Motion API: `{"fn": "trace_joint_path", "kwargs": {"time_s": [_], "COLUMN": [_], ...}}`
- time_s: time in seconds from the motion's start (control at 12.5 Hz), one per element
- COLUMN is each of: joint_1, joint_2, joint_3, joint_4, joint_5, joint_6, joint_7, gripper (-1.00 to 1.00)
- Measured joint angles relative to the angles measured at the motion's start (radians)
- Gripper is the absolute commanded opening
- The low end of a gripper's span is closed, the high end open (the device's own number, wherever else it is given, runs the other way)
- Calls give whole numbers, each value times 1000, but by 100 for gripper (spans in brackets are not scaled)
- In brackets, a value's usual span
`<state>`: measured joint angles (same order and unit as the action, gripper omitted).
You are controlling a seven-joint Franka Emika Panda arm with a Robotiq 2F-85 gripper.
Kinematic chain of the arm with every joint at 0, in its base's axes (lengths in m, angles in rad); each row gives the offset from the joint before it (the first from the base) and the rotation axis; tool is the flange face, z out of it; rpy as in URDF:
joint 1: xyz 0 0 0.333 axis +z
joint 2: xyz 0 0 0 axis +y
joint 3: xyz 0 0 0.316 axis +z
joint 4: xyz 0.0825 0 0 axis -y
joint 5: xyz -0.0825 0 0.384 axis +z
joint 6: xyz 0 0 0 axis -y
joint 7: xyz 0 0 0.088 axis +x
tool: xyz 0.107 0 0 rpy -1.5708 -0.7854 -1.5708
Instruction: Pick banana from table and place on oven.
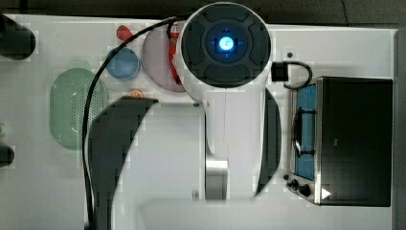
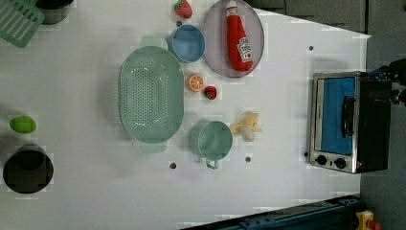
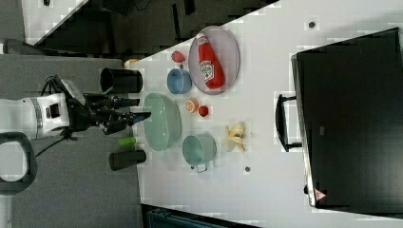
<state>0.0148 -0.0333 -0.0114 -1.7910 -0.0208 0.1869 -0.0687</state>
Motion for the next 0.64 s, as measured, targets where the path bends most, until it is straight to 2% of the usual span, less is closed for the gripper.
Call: {"fn": "trace_joint_path", "kwargs": {"time_s": [0.24, 0.4, 0.64], "joint_1": [-7, -21, -46], "joint_2": [-346, -520, -607], "joint_3": [-21, -50, -57], "joint_4": [-295, -328, -252], "joint_5": [-26, -39, -10], "joint_6": [-277, -273, -218], "joint_7": [2, 5, 18], "gripper": [100, 100, 100]}}
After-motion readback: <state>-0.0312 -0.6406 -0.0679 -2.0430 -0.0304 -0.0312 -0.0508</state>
